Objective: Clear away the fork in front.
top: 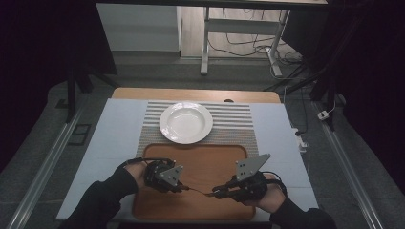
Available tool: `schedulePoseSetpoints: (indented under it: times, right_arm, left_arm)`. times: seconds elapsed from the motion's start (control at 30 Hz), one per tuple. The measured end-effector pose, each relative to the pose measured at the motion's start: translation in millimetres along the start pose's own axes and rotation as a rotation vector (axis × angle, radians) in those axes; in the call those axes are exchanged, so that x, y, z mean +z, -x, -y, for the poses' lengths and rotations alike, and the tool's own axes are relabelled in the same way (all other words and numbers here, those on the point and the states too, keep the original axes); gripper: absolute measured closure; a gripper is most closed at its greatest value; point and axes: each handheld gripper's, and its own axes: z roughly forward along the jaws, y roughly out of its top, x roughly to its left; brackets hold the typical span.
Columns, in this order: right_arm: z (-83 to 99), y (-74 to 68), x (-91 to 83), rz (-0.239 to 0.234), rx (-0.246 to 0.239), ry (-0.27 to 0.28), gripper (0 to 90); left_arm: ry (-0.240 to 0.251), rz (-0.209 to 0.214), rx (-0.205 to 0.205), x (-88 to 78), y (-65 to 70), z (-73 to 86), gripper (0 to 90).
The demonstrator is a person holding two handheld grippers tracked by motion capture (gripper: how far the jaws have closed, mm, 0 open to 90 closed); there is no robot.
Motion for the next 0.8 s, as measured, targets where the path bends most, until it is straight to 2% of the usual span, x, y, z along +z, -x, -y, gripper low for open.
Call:
schedulePoseSetpoints:
  times: [0.07,0.17,0.23,0.27,0.43,0.53,0.8]
  right_arm:
    - [1.1,2.2,-1.8,0.038,0.029,0.016,77.6]
    - [3.0,3.3,-2.9,0.081,0.068,0.039,69.8]
    - [4.3,1.5,-3.4,0.157,0.081,0.037,61.4]
    - [4.3,1.5,-3.4,0.157,0.081,0.037,61.4]
    - [8.1,-2.2,-8.9,0.277,0.113,0.042,52.7]
    - [11.8,-5.0,-12.0,0.325,0.131,0.040,48.6]
    - [22.3,-17.3,-20.7,0.467,0.187,0.016,35.1]
  left_arm:
    - [0.006,0.015,-0.043,-1.5,-0.1,0.4,80.1]
    - [0.004,0.016,-0.098,-4.8,1.1,1.1,80.2]
    - [0.013,0.017,-0.138,-7.4,2.1,3.1,80.2]
    - [0.015,0.017,-0.165,-8.8,2.9,4.3,80.2]
    - [0.026,0.008,-0.303,-14.4,7.5,12.7,80.2]
    - [0.022,0.007,-0.401,-16.7,10.0,16.8,80.2]
    - [-0.008,-0.026,-0.581,-17.2,18.6,25.5,80.1]
